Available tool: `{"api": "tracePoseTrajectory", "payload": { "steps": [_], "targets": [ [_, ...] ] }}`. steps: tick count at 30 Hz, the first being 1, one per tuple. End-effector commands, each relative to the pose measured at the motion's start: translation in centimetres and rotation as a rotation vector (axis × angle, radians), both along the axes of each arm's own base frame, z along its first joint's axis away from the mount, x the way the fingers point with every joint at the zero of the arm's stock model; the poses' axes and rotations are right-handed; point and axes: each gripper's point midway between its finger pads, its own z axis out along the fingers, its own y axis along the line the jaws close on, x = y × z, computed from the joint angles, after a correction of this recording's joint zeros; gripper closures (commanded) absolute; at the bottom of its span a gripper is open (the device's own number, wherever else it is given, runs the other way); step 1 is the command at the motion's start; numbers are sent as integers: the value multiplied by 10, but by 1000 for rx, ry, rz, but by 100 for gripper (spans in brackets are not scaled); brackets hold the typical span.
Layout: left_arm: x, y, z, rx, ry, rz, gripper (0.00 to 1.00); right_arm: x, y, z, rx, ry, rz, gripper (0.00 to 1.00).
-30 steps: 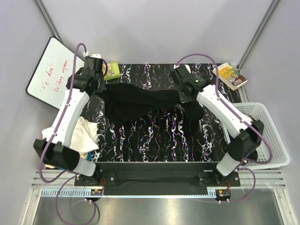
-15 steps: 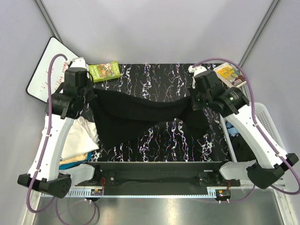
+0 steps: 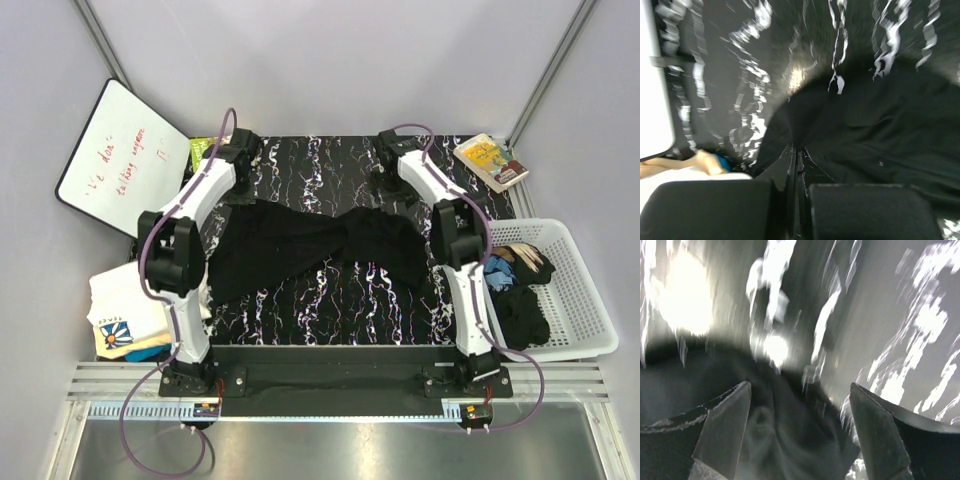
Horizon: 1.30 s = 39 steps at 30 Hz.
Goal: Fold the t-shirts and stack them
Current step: Flatten out the tshirt
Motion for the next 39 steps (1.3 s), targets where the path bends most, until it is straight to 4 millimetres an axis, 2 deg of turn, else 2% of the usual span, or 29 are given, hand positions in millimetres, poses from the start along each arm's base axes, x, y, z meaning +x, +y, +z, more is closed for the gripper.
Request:
{"api": "tracePoseTrajectory", "payload": {
  "steps": [1,2,4,7,8,9,10,11,12,13,14,16,19,22,27,28,36,39],
  "targets": [
    [20,-1,24,-24,-68,0,100,62,-5,71,-36,-230,-115,14],
    [22,3,22,-12,-68,12,100,65,0,92,1,-267,-112,14],
    [24,14,22,-5,-69,42,100,57,13,107,82,-268,-75,15],
    [27,30,17,12,-62,94,100,26,23,120,156,-237,-38,17],
    [27,35,13,23,-58,108,100,6,24,122,162,-215,-25,18],
    [28,42,12,22,-56,129,100,-4,31,125,192,-203,5,18],
    [28,45,10,24,-51,137,100,-18,32,144,215,-232,26,19],
    [29,48,8,24,-47,148,100,-36,30,128,200,-181,33,21],
    [29,53,6,23,-42,159,100,-47,36,131,213,-181,60,22],
    [30,53,2,21,-34,160,100,-63,45,146,285,-188,101,23],
    [30,55,1,19,-31,162,100,-79,47,132,292,-140,111,24],
    [30,55,-3,17,-20,163,100,-103,64,132,351,-102,161,24],
    [29,53,-9,2,-6,160,100,-134,82,100,324,-4,214,23],
    [28,52,-11,-2,1,158,100,-143,98,75,292,34,242,23],
    [27,51,-9,-6,-2,156,100,-136,119,42,251,57,248,23],
    [27,51,-7,-7,-6,154,100,-134,123,30,230,75,256,23],
    [26,50,-3,-23,-14,148,100,-107,130,-29,123,100,228,24],
    [25,50,-2,-27,-15,146,100,-96,124,-44,53,69,203,26]
  ]
}}
